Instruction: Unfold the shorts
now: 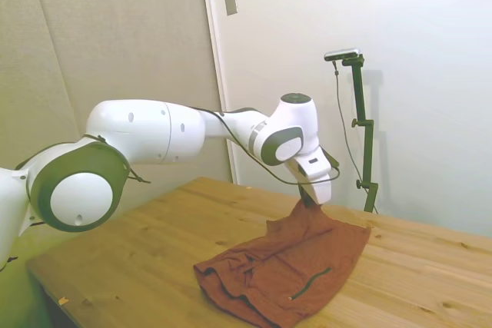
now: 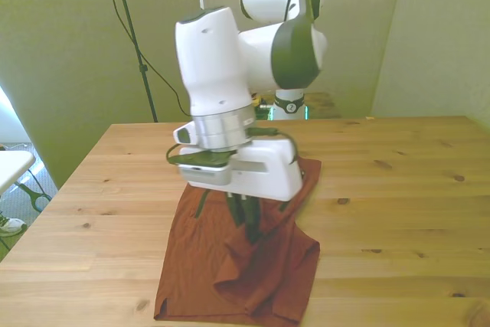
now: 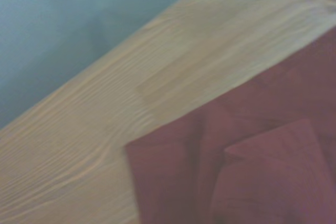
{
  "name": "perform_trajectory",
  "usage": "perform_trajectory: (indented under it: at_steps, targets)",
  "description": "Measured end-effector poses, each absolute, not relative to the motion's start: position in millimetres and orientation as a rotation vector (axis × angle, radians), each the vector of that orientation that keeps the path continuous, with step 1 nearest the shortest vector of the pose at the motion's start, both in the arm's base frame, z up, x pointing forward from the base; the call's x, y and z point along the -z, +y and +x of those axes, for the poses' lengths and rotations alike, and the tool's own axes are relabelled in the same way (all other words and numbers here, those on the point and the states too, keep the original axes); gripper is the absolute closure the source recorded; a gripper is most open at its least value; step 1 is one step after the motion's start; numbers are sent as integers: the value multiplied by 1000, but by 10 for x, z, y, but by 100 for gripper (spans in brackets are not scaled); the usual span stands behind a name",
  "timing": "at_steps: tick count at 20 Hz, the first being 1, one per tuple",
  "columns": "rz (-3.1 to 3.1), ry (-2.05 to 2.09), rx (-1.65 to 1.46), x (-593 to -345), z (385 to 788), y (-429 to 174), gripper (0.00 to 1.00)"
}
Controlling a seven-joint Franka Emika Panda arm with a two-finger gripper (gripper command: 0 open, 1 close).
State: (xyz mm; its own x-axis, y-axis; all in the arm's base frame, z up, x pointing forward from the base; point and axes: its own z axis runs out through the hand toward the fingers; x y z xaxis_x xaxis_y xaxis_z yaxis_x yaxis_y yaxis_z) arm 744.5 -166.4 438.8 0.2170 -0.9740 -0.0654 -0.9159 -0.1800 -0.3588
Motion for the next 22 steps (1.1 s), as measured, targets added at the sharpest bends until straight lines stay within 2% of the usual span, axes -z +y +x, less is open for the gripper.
perform_trajectory:
  at_steps: [8, 9, 13, 16, 22]
  targets:
    - [-2307, 1577, 305, -4658, 7680, -372, 100]
    - [-2329, 1561, 313, -4653, 7696, -235, 0]
    - [-2419, 1522, 330, -4493, 7730, 171, 0]
    - [-2439, 1521, 327, -4378, 7750, 212, 0]
    - [-2453, 1434, 369, -4555, 7747, 359, 0]
